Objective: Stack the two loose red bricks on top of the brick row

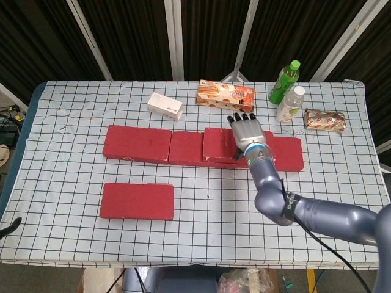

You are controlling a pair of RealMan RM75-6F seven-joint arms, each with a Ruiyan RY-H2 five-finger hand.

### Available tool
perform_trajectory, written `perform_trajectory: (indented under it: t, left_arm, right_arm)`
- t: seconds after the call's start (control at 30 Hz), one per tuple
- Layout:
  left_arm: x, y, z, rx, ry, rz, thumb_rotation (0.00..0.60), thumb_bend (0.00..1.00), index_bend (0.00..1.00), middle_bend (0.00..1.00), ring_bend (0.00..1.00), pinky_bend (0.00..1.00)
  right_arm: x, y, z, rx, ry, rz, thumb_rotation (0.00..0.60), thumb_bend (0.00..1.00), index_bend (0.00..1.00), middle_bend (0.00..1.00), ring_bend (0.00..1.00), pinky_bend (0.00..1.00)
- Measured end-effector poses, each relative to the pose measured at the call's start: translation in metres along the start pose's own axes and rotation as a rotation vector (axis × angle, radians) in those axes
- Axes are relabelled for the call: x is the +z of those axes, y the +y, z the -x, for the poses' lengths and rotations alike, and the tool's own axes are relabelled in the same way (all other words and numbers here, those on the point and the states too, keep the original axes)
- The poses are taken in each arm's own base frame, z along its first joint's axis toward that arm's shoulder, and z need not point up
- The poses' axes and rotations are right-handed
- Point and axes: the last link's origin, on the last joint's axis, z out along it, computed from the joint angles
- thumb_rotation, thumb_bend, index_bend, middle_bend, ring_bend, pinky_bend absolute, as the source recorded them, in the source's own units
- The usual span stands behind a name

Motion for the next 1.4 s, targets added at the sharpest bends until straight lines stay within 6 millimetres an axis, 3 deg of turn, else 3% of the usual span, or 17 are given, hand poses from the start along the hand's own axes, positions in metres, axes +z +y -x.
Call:
perform_trajectory:
  t: [0.17,0.33,0.57,0.7,0.8,1.03,1.4]
  left_arm:
    - [0.0,0.003,0.001,-0.005,-0.007,0.03,0.6,0.0,0.02,0.0,0.0,0.17]
    - [-0.001,0.009,0.002,-0.021,-0.015,0.079,0.6,0.0,0.02,0.0,0.0,0.17]
    - [-0.002,0.024,0.012,-0.043,-0.071,0.191,0.6,0.0,0.02,0.0,0.0,0.17]
    - [-0.003,0.034,0.016,-0.069,-0.075,0.23,0.6,0.0,0.02,0.0,0.0,0.18]
    - [-0.003,0.042,0.019,-0.091,-0.089,0.254,0.6,0.0,0.01,0.0,0.0,0.18]
    - [0.003,0.066,0.016,-0.047,-0.135,0.307,0.6,0.0,0.0,0.0,0.0,0.18]
    - [0.023,0.13,0.008,-0.026,-0.312,0.42,0.6,0.0,0.0,0.0,0.0,0.17]
  right_arm:
    - [-0.03,0.029,-0.008,0.029,0.089,-0.009,0.6,0.15,0.06,0.0,0.0,0.0]
    - [-0.058,0.075,0.007,0.063,0.183,-0.014,0.6,0.15,0.06,0.0,0.0,0.0]
    - [-0.106,0.143,0.054,0.118,0.329,-0.042,0.6,0.15,0.06,0.0,0.0,0.0]
    - [-0.151,0.185,0.096,0.206,0.394,-0.019,0.6,0.15,0.06,0.0,0.0,0.0]
    - [-0.181,0.206,0.124,0.227,0.43,0.016,0.6,0.15,0.06,0.0,0.0,0.0]
    - [-0.212,0.217,0.174,0.228,0.42,0.045,0.6,0.15,0.06,0.0,0.0,0.0]
    - [-0.217,0.224,0.176,0.253,0.419,0.057,0.6,0.15,0.06,0.0,0.0,0.0]
